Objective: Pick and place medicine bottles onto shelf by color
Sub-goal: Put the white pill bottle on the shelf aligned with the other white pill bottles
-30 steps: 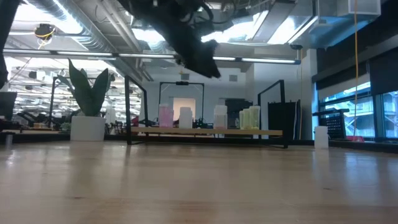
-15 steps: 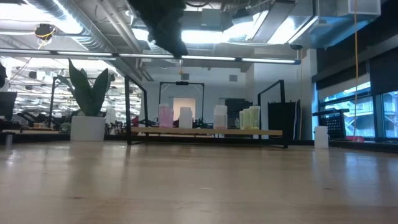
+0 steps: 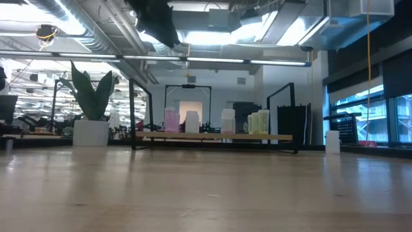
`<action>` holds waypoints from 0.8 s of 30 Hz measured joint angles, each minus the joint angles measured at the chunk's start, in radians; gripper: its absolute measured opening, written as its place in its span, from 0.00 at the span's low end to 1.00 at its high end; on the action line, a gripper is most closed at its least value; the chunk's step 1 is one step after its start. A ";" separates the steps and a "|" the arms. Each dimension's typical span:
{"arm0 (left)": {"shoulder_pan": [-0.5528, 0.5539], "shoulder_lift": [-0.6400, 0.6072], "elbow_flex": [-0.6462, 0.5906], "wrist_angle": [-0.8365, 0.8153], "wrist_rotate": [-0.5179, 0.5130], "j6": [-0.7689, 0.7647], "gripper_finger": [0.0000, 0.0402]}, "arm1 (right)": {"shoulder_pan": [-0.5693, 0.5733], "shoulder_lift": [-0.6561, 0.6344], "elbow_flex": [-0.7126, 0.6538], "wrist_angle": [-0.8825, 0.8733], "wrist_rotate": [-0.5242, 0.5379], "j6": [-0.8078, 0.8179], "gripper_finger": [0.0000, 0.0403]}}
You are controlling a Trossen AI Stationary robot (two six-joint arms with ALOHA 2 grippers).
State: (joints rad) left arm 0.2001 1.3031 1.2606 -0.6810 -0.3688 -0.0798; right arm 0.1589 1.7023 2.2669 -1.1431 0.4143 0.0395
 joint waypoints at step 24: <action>-0.032 -0.009 0.000 -0.002 -0.066 -0.023 0.52 | -0.056 -0.223 -0.201 -0.426 0.250 0.406 0.56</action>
State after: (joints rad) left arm 0.1684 1.2938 1.2606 -0.6827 -0.4343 -0.1028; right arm 0.1024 1.4792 2.0661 -1.5689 0.6641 0.4452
